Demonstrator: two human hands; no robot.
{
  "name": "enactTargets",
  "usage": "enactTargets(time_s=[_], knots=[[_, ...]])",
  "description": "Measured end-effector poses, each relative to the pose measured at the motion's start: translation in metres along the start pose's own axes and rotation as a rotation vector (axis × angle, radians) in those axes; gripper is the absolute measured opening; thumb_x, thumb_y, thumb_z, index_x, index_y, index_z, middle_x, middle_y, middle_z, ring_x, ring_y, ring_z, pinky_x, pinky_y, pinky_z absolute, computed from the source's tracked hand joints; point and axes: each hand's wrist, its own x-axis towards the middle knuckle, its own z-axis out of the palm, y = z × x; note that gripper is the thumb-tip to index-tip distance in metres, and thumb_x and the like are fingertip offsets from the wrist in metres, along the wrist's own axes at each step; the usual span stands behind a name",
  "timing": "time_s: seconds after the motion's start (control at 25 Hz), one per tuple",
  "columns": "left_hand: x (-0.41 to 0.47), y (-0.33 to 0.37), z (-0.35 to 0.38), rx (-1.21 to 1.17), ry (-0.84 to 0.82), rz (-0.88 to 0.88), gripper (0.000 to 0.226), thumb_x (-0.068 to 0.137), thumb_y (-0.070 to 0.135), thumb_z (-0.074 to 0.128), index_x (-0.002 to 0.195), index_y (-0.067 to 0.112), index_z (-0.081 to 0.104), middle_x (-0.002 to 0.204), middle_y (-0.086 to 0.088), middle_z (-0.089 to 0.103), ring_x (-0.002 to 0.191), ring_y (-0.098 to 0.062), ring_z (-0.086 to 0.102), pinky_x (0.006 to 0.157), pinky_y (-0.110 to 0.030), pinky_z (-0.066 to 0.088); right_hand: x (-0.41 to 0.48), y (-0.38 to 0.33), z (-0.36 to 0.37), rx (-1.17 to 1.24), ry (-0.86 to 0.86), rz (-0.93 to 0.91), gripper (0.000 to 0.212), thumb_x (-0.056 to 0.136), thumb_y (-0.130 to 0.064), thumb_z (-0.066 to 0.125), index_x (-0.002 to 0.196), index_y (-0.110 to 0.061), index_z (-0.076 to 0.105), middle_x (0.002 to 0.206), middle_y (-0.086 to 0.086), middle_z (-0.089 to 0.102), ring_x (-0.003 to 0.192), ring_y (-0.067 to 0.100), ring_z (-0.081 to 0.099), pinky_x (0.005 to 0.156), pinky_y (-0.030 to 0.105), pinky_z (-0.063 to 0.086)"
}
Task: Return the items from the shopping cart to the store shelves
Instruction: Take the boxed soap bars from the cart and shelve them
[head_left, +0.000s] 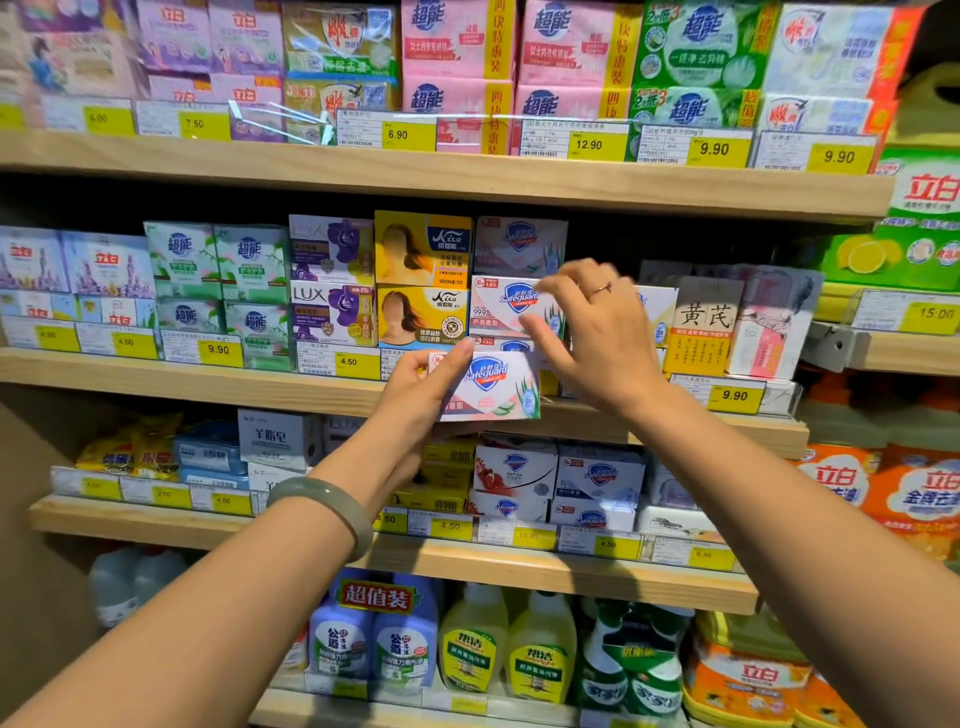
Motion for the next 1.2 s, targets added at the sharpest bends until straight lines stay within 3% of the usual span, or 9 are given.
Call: enactTargets(time_s=[0.12, 0.28, 0.44, 0.56, 0.76, 0.88, 0.96, 1.08, 1.2], knots=[[0.004, 0.013, 0.011, -0.036, 0.016, 0.081, 0.054, 0.077, 0.043, 0.072, 0.114, 0.013, 0.048, 0.098, -0.01, 0.074, 0.086, -0.024, 0.072, 0.084, -0.042, 0.056, -0.009, -0.013, -0.011, 0.246, -0.276, 0.21, 0.044, 0.087, -0.059, 0.051, 0.109, -0.022, 0.057, 0.087, -0.005, 0.064, 0.081, 0.019, 0.06, 0.064, 0.031, 0.044], [0.005, 0.026, 0.027, -0.034, 0.052, 0.139, 0.04, 0.085, 0.038, 0.066, 0.111, 0.016, 0.046, 0.092, -0.007, 0.071, 0.075, -0.018, 0.071, 0.066, -0.035, 0.058, -0.013, -0.013, -0.02, 0.815, -0.256, 0.674, 0.044, 0.081, -0.041, 0.07, 0.114, -0.015, 0.056, 0.088, -0.002, 0.064, 0.082, 0.019, 0.067, 0.065, 0.04, 0.061], [-0.002, 0.032, 0.049, -0.142, 0.131, 0.241, 0.024, 0.093, 0.017, 0.05, 0.112, 0.018, 0.034, 0.097, -0.005, 0.051, 0.079, -0.017, 0.061, 0.056, -0.029, 0.054, -0.013, -0.01, -0.02, 0.898, -0.133, 0.714, 0.02, 0.081, -0.029, 0.073, 0.094, -0.019, 0.061, 0.094, -0.001, 0.066, 0.093, 0.021, 0.067, 0.071, 0.042, 0.061], [0.0, 0.035, 0.061, -0.054, 0.212, 0.393, 0.025, 0.096, 0.023, 0.049, 0.109, 0.021, 0.027, 0.107, -0.005, 0.044, 0.101, -0.027, 0.059, 0.076, -0.036, 0.058, -0.007, -0.008, -0.021, 0.881, -0.039, 0.706, 0.017, 0.083, -0.025, 0.071, 0.097, -0.023, 0.06, 0.096, -0.004, 0.067, 0.09, 0.016, 0.066, 0.075, 0.041, 0.06], [0.007, 0.042, 0.069, 0.365, 0.311, 0.646, 0.033, 0.096, 0.029, 0.051, 0.125, 0.017, 0.044, 0.13, -0.007, 0.031, 0.114, -0.011, 0.037, 0.08, 0.005, 0.034, 0.003, -0.006, -0.023, 0.948, 0.068, 0.645, 0.03, 0.084, -0.018, 0.066, 0.113, -0.022, 0.059, 0.116, -0.001, 0.063, 0.105, 0.01, 0.062, 0.092, 0.035, 0.054], [0.014, 0.047, 0.069, 0.485, 0.28, 0.626, 0.047, 0.097, 0.031, 0.047, 0.142, 0.022, 0.037, 0.134, -0.002, 0.029, 0.126, -0.014, 0.029, 0.108, -0.023, 0.032, 0.008, -0.001, -0.023, 0.959, 0.067, 0.622, 0.041, 0.087, -0.012, 0.062, 0.126, -0.019, 0.055, 0.125, -0.001, 0.059, 0.111, 0.007, 0.058, 0.096, 0.029, 0.051], [0.018, 0.048, 0.065, 0.457, 0.247, 0.535, 0.053, 0.099, 0.031, 0.043, 0.148, 0.022, 0.027, 0.141, 0.001, 0.03, 0.13, -0.012, 0.032, 0.109, -0.035, 0.037, 0.01, 0.003, -0.021, 0.941, 0.031, 0.6, 0.041, 0.088, -0.011, 0.06, 0.128, -0.019, 0.056, 0.126, -0.001, 0.059, 0.114, 0.008, 0.057, 0.098, 0.034, 0.05], [0.021, 0.046, 0.06, 0.395, 0.266, 0.51, 0.053, 0.097, 0.028, 0.045, 0.147, 0.023, 0.026, 0.145, 0.003, 0.036, 0.132, -0.01, 0.037, 0.11, -0.037, 0.037, 0.014, 0.006, -0.019, 0.925, -0.046, 0.55, 0.045, 0.089, -0.009, 0.058, 0.133, -0.02, 0.054, 0.13, -0.001, 0.058, 0.119, 0.01, 0.055, 0.102, 0.038, 0.047], [0.021, 0.042, 0.06, 0.315, 0.239, 0.553, 0.043, 0.091, 0.011, 0.048, 0.133, 0.021, 0.039, 0.127, 0.003, 0.052, 0.119, -0.01, 0.049, 0.1, -0.032, 0.044, 0.017, 0.011, -0.016, 0.875, -0.062, 0.541, 0.048, 0.087, -0.01, 0.057, 0.134, -0.02, 0.053, 0.13, 0.0, 0.058, 0.118, 0.012, 0.055, 0.104, 0.04, 0.046]])
